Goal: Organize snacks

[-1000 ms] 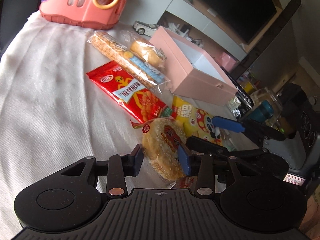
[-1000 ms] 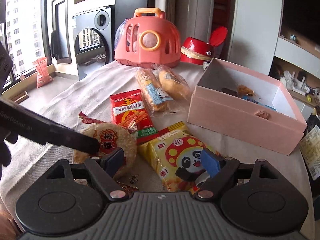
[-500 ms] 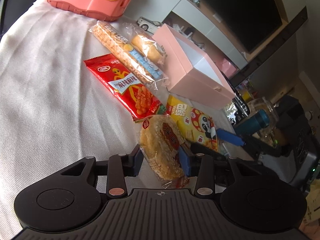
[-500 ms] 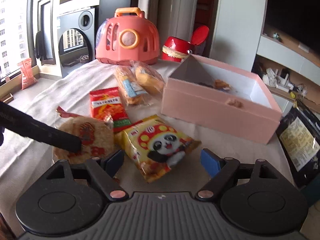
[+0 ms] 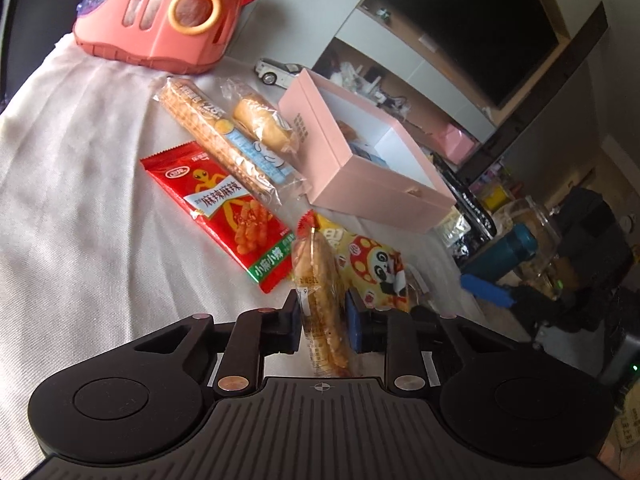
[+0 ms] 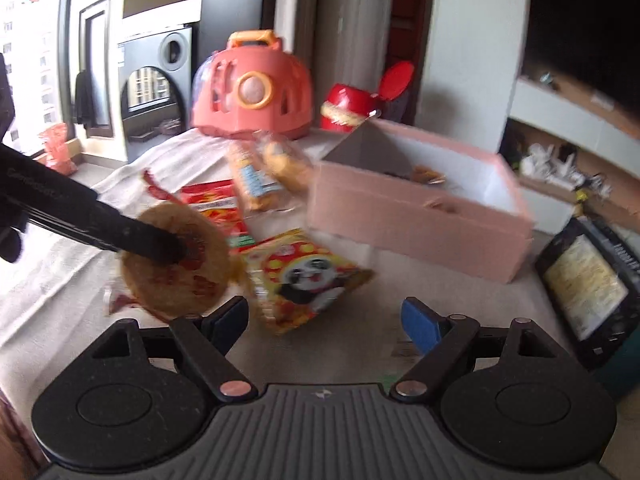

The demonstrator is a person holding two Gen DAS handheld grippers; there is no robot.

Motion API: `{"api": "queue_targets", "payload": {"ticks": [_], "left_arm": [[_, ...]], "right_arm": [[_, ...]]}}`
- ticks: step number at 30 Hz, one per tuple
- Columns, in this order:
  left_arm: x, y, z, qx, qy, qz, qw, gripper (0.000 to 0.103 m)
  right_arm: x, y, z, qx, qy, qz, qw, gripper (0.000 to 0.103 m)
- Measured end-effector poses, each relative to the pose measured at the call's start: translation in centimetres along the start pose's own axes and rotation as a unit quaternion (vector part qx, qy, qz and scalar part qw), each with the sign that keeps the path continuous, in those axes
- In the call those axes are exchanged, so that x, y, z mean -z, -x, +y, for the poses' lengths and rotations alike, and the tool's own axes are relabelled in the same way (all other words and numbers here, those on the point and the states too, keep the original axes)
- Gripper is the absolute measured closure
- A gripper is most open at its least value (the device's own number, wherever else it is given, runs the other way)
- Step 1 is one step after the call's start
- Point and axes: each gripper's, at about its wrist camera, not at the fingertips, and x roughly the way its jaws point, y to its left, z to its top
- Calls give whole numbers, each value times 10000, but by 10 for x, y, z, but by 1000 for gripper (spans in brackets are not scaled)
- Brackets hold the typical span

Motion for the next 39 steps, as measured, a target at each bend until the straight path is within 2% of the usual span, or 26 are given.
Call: {"api": "queue_targets", "payload": {"ticks": [3, 5, 7, 9, 12, 14, 17, 21, 26, 29, 39], "left_arm": [[1, 8, -5, 151, -84, 168, 9997, 81], [2, 13, -13, 266, -218, 296, 9990, 81], [5, 15, -22, 265, -431, 439, 9978, 81], [7, 13, -27, 167, -515, 465, 9975, 81], [6, 3, -22, 31, -299, 331, 9990, 80], [4, -2, -18, -58, -169, 168, 9997, 80], [3, -10, -12, -40, -16, 14, 10000, 79], [6, -22, -6, -13, 101, -27, 9999, 75], [12, -35, -4, 169, 161, 288, 9993, 76], [12, -39, 5, 459, 656, 562, 9952, 79], [20, -3, -22, 596, 168, 357, 9974, 79]], "right_arm": [[11, 4, -17, 504, 76, 188, 9985, 18], [21, 4, -25, 652, 27, 387, 9971, 18], [31, 4, -32, 557, -159, 588, 9966, 18], [36, 4, -38, 427, -524, 613, 9958, 17], [34, -5, -46, 158, -1077, 778, 9910, 13], [30, -10, -45, 141, -1237, 812, 9889, 9], [28, -16, -39, 178, -1104, 865, 9900, 6], [36, -14, -37, 197, -1103, 682, 9914, 3], [36, -14, -38, 157, -1151, 632, 9912, 0], [35, -15, -39, 125, -1143, 696, 9909, 0], [35, -15, -37, 107, -1060, 697, 9919, 0]]}}
